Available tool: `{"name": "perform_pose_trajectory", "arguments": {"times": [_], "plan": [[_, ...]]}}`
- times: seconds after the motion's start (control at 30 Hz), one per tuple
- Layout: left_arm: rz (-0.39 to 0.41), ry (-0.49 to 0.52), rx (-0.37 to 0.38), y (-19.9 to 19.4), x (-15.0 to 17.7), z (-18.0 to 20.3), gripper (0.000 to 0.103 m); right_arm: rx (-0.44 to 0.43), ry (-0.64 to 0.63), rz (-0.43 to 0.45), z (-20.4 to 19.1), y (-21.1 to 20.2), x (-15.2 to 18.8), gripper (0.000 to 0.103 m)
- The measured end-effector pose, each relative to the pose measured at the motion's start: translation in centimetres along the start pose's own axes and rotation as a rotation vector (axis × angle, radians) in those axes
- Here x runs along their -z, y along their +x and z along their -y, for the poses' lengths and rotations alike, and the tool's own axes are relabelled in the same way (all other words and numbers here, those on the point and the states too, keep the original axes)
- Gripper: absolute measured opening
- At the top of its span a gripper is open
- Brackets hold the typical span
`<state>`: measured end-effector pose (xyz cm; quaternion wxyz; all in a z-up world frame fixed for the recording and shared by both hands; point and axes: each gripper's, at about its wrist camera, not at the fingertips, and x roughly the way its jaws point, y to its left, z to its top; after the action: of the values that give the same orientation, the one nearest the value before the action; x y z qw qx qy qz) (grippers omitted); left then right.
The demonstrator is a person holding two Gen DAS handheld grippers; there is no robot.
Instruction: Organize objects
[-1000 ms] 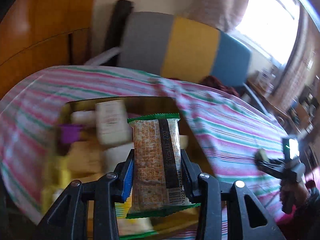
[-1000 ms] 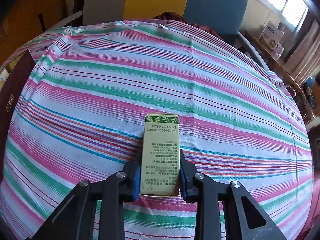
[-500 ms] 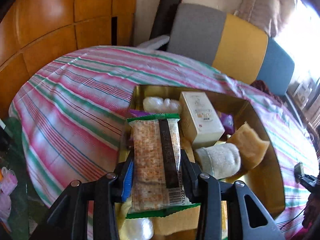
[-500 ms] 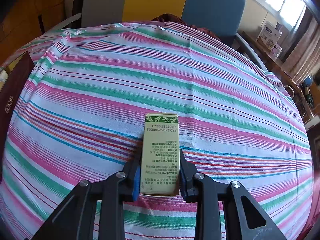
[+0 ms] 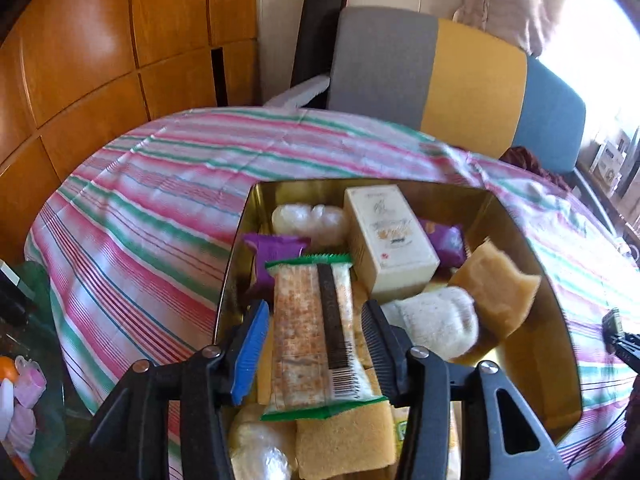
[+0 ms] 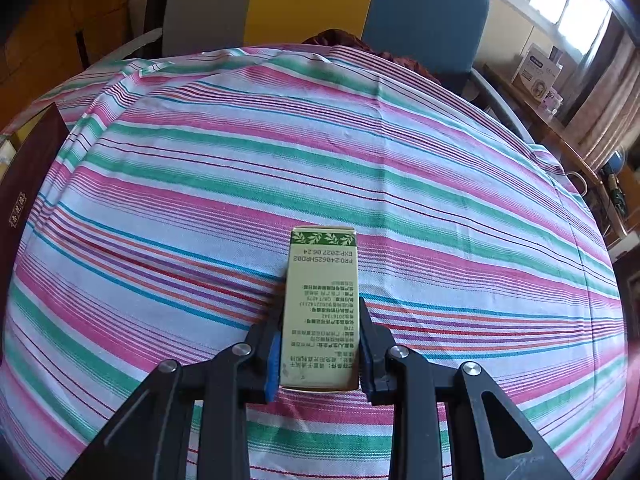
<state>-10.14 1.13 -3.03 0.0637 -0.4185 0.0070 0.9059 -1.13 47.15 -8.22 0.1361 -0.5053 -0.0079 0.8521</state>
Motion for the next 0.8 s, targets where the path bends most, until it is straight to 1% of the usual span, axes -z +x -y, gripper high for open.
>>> {"name": "perform_pose_trajectory", "arguments": {"times": [0.2, 0.43, 0.5, 0.6, 0.7, 0.8], "plan": [[0.041, -0.009, 0.022, -2.4, -0.4, 0.3, 0.049, 0.015, 0.014, 0.000, -0.1, 0.0, 0.0, 0.030], [0.088, -0.001, 0.057, -4.9, -0.2, 1.0, 0.049, 0.066, 0.076, -0.008, -0.9, -0.8, 0.4, 0.030], [0.101, 0.002, 0.058, -5.5, 0.0, 1.1, 0.049, 0.034, 0.107, -0.013, -1.1, -1.3, 0.4, 0.030], [0.110, 0.002, 0.057, -6.0, 0.4, 1.2, 0.049, -0.035, 0.123, -0.013, -2.6, -2.2, 0.4, 0.030], [0.114, -0.002, 0.045, -6.5, 0.6, 1.1, 0.049, -0.102, 0.116, 0.017, -5.0, -3.9, -0.1, 0.030], [0.123, -0.011, 0.033, -6.9, 0.9, 0.7, 0.049, -0.180, 0.090, 0.067, -8.2, -6.4, -1.0, 0.030]]}}
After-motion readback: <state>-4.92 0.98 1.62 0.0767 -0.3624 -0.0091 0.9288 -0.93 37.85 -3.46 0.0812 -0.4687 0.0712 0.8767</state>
